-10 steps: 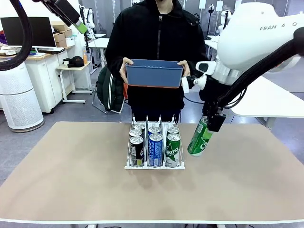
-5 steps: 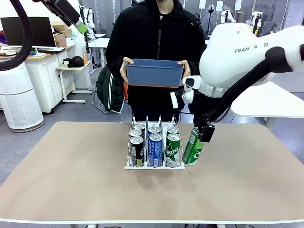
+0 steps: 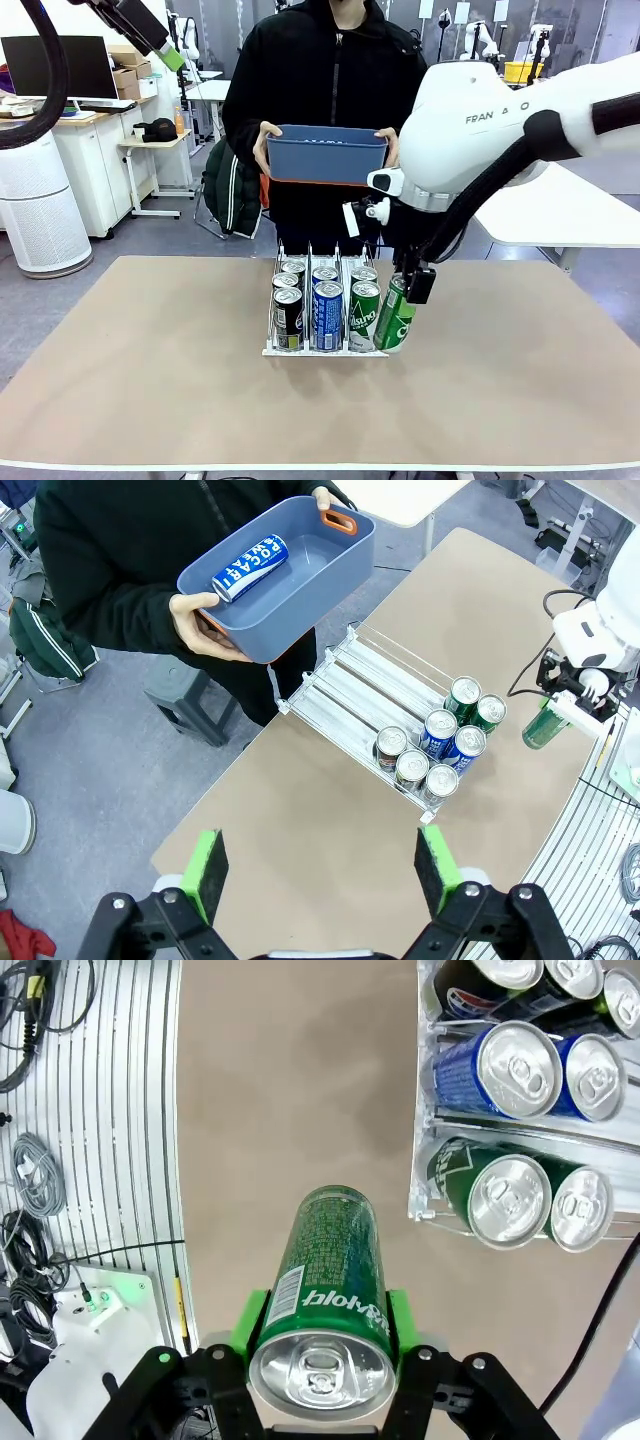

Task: Fill the beverage cans into the dispenser.
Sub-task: Place the picked Sprite in the line of the Automatic Can Dispenser with the same cans.

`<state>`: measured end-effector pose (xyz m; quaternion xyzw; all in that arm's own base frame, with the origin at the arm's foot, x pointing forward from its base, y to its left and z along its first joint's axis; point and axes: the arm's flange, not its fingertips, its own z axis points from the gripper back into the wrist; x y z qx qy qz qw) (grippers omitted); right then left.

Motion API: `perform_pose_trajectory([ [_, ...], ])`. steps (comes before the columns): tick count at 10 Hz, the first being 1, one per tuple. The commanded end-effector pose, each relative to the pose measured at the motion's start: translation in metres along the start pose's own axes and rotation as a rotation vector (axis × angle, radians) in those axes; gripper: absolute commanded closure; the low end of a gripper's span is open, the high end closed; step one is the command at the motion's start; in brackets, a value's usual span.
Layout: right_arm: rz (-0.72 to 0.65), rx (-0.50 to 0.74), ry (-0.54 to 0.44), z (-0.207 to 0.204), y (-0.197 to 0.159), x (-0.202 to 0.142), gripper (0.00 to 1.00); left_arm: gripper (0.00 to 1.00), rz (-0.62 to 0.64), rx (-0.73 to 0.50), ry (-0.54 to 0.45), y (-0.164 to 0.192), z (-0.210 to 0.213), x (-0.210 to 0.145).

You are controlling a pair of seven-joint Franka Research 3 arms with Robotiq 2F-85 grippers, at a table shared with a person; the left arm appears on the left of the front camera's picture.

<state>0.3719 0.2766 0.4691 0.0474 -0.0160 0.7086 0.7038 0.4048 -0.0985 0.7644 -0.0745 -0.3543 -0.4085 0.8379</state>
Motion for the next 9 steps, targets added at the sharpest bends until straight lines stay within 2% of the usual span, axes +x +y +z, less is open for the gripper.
perform_pose_trajectory([
  [1, -0.032, -0.048, -0.005, -0.001, -0.005, 0.019, 0.42, 0.0, 0.002, -0.002, 0.004, 0.0, 0.001, -0.001],
  [9, 0.035, -0.244, 0.044, -0.019, -0.017, 0.034, 0.42, 0.0, 0.002, -0.002, 0.004, 0.0, 0.001, -0.001],
])
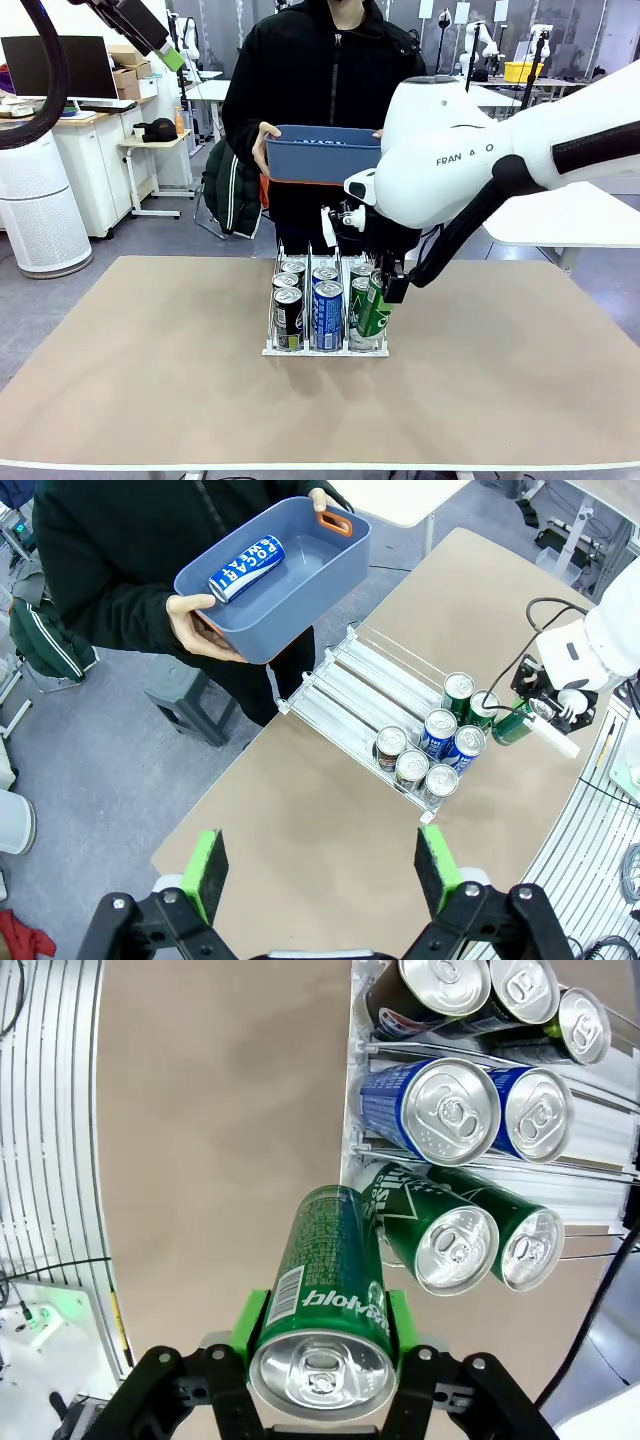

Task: Fill the beverage cans into the dispenser.
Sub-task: Place the picked Sprite in the line of the Automatic Can Dispenser with the same cans.

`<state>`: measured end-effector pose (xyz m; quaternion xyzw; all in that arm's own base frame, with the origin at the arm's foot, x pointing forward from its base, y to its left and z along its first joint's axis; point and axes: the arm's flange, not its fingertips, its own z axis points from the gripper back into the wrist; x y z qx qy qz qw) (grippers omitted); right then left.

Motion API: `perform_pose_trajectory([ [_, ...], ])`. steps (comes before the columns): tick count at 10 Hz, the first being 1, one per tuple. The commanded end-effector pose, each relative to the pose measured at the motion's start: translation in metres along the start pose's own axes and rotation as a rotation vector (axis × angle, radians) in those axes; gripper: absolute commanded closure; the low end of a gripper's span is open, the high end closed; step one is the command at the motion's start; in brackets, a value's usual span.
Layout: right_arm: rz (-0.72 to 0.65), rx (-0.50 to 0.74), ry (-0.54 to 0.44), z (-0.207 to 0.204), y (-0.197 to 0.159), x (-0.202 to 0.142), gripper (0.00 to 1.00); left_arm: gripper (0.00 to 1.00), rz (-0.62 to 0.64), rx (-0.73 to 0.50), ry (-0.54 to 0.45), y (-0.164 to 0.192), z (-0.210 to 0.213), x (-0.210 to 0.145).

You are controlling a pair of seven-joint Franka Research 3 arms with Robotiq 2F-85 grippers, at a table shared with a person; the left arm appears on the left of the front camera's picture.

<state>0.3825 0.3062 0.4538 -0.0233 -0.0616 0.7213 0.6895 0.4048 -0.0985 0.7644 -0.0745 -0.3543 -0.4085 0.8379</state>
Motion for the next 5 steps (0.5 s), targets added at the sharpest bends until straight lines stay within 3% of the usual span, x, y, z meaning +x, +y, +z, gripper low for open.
perform_pose_trajectory([
  [1, -0.009, -0.097, -0.004, -0.004, -0.006, 0.007, 0.42, 0.0, 0.002, -0.002, 0.004, 0.0, 0.001, -0.001],
  [5, -0.045, -0.11, -0.008, -0.017, -0.016, 0.014, 0.42, 0.0, 0.002, -0.002, 0.004, 0.0, 0.001, -0.001],
])
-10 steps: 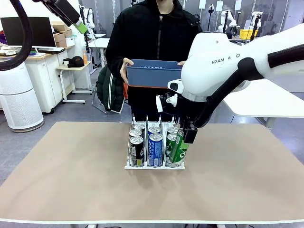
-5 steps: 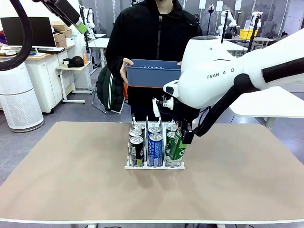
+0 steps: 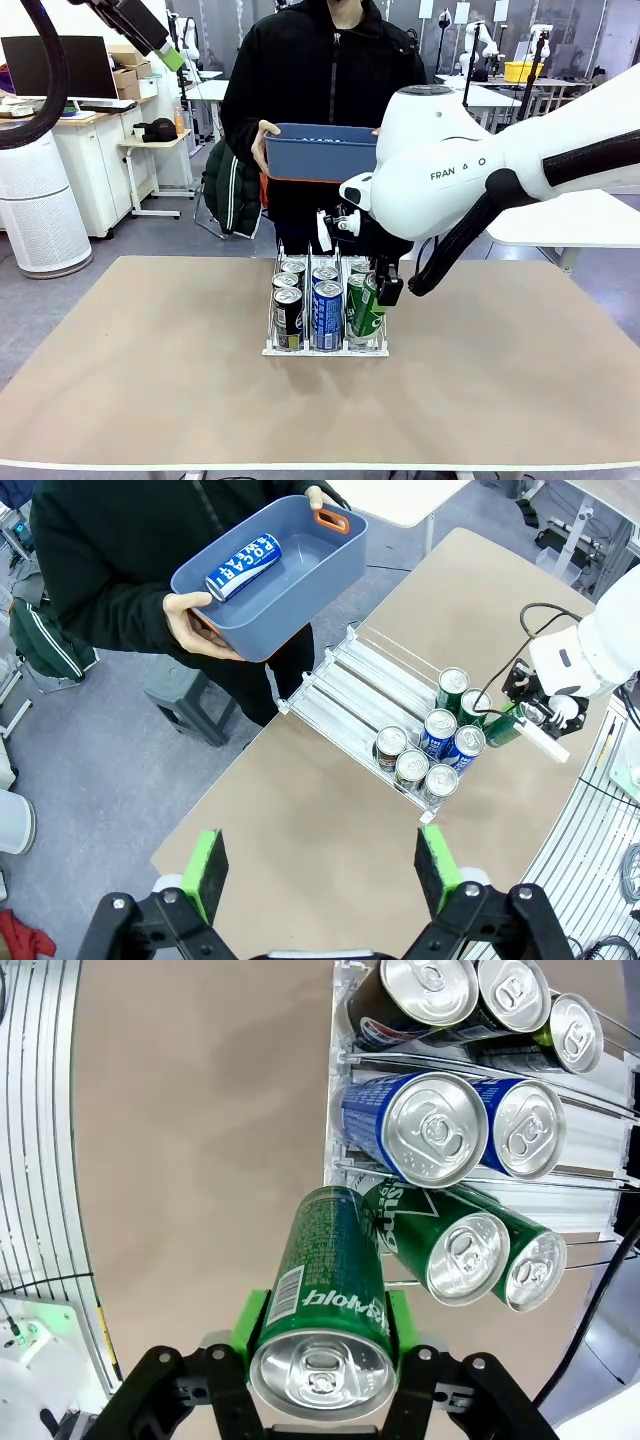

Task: Fill the beverage cans into the dispenser.
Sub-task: Place the picked Sprite in the line of the Automatic Can Dispenser with the same cans.

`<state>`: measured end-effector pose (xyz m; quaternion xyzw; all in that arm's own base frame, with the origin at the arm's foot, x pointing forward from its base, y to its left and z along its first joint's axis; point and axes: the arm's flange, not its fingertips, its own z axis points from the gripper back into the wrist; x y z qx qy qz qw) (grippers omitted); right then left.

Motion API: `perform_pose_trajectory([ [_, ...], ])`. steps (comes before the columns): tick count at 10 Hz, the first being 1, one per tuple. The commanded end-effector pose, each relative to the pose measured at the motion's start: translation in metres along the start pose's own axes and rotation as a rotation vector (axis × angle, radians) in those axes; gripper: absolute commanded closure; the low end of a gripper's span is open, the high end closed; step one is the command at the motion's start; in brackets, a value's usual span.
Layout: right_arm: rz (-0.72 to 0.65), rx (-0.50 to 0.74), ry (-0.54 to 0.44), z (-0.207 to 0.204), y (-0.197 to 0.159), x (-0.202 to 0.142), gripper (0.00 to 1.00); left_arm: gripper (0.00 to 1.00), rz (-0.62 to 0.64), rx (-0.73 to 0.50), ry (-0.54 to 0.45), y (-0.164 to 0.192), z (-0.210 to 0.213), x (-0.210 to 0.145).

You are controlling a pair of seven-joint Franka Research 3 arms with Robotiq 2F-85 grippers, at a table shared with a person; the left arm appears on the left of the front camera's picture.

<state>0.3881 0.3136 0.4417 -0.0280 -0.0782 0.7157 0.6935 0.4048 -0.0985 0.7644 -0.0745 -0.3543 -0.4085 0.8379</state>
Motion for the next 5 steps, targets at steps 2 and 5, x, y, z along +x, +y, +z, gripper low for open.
perform_pose_trajectory([
  [2, -0.044, -0.101, 0.017, -0.01, -0.018, 0.011, 0.42, 0.0, 0.002, -0.002, 0.004, 0.0, 0.001, -0.001],
  [5, -0.055, -0.119, 0.033, -0.019, -0.025, 0.012, 0.42, 0.0, 0.002, -0.002, 0.004, 0.0, 0.001, -0.001],
])
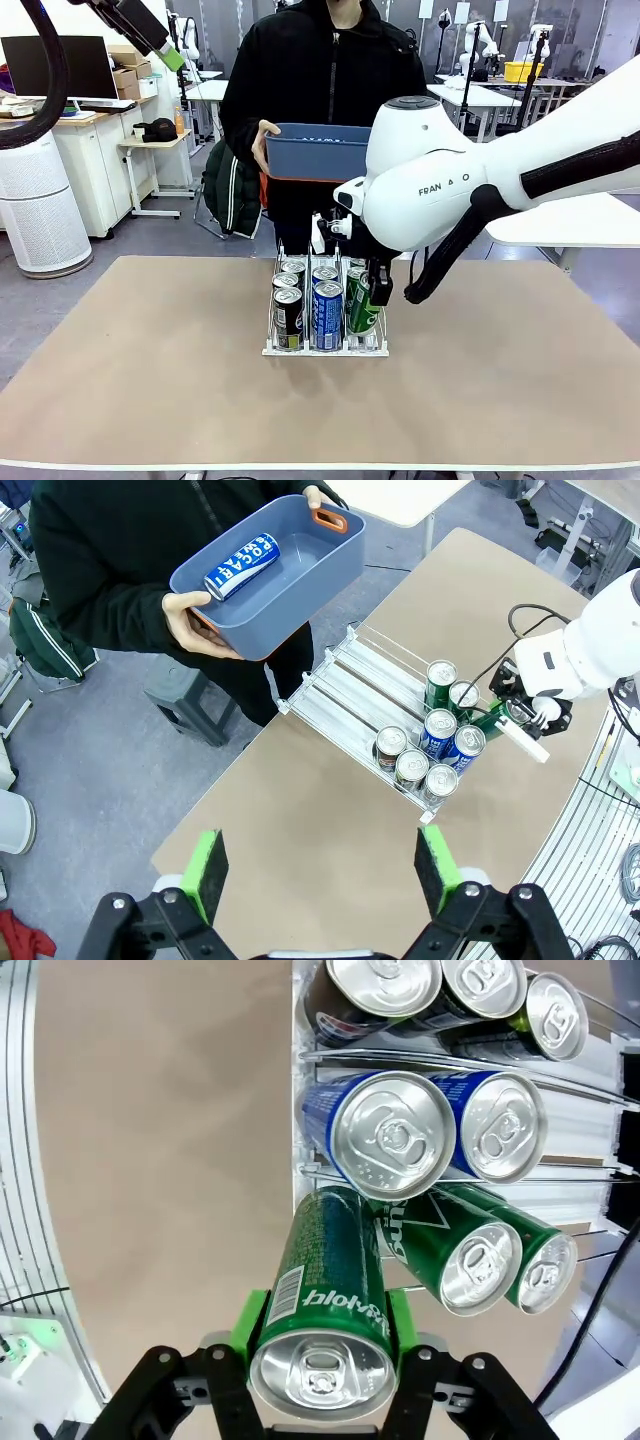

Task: Fill the beverage cans into the dispenser.
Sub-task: Place the picked Sprite in the line of the Automatic Can Dispenser with the same cans.

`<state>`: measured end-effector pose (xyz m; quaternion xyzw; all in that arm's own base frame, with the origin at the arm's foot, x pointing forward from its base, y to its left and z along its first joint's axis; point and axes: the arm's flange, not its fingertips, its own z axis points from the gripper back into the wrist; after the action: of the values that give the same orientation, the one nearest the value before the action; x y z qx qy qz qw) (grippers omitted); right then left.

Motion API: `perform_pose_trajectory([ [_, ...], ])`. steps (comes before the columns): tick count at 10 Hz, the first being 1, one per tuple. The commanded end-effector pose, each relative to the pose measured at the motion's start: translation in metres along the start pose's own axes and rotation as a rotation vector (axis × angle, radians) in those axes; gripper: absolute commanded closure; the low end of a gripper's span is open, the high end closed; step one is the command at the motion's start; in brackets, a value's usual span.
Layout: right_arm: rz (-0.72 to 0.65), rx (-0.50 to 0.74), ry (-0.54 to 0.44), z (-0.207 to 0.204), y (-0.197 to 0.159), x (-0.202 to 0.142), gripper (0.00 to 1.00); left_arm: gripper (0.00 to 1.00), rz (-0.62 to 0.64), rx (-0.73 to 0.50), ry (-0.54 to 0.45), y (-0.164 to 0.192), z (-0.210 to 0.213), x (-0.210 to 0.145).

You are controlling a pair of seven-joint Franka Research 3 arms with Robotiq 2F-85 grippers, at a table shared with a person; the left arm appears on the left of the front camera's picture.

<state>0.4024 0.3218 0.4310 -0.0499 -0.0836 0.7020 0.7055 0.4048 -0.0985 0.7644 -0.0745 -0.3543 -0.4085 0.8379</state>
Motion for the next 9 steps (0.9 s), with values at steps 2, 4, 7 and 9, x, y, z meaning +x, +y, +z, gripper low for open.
perform_pose_trajectory([
  [2, -0.03, -0.085, 0.015, -0.013, -0.017, 0.005, 0.42, 0.0, 0.002, -0.002, 0.004, 0.0, 0.001, -0.001],
  [4, -0.035, -0.077, 0.02, -0.017, -0.021, 0.006, 0.42, 0.0, 0.002, -0.002, 0.004, 0.0, 0.001, -0.001],
  [7, -0.021, -0.031, 0.044, -0.032, -0.019, 0.003, 0.42, 0.0, 0.002, -0.002, 0.004, 0.0, 0.001, -0.001],
  [9, -0.017, -0.018, 0.047, -0.036, -0.018, 0.002, 0.42, 0.0, 0.002, -0.002, 0.004, 0.0, 0.001, -0.001],
])
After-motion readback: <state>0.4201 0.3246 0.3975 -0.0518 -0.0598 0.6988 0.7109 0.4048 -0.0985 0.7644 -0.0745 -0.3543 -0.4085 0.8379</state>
